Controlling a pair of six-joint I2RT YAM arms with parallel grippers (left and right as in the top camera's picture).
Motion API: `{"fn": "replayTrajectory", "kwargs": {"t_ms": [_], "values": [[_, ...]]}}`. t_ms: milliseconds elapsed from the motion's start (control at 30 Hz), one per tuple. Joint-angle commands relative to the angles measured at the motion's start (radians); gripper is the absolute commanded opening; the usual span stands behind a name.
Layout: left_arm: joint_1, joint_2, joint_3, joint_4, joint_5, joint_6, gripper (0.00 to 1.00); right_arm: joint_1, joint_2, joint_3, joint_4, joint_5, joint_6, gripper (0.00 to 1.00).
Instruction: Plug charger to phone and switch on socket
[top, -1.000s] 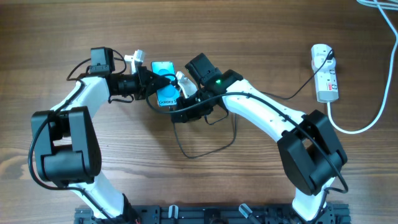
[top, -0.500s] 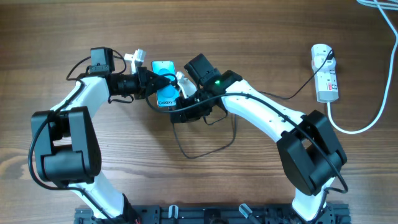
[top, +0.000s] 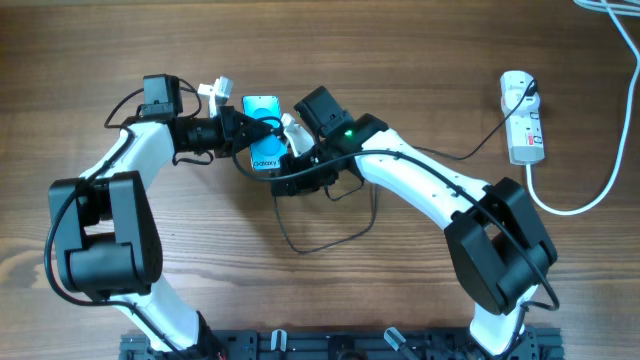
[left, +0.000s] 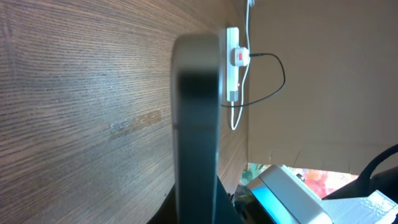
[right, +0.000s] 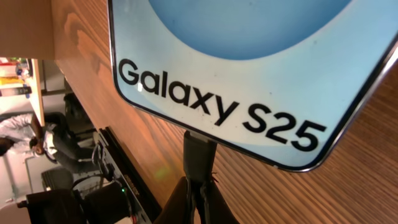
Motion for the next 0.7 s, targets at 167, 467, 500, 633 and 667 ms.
{"fn": "replayTrajectory", "kwargs": {"t_ms": [167, 467, 500, 633, 667], "values": [[-0.008, 0.003, -0.007, -0.099, 0.058, 0.133, 0.04, -0.054, -0.007, 0.021, 0.055, 0.054, 0.005, 0.04], [-0.026, 0.003, -0.008, -0.115, 0.058, 0.132, 0.04, -0.060, -0.007, 0.021, 0.121, 0.010, 0.033, 0.04], [-0.031, 0.003, -0.008, -0.119, 0.058, 0.132, 0.04, -0.063, -0.007, 0.021, 0.126, 0.010, 0.034, 0.04], [-0.048, 0.003, -0.007, -0.121, 0.058, 0.132, 0.04, -0.069, -0.007, 0.021, 0.133, 0.010, 0.034, 0.04], [-0.049, 0.003, -0.008, -0.121, 0.058, 0.132, 0.04, -0.070, -0.007, 0.021, 0.133, 0.011, 0.034, 0.04]]}}
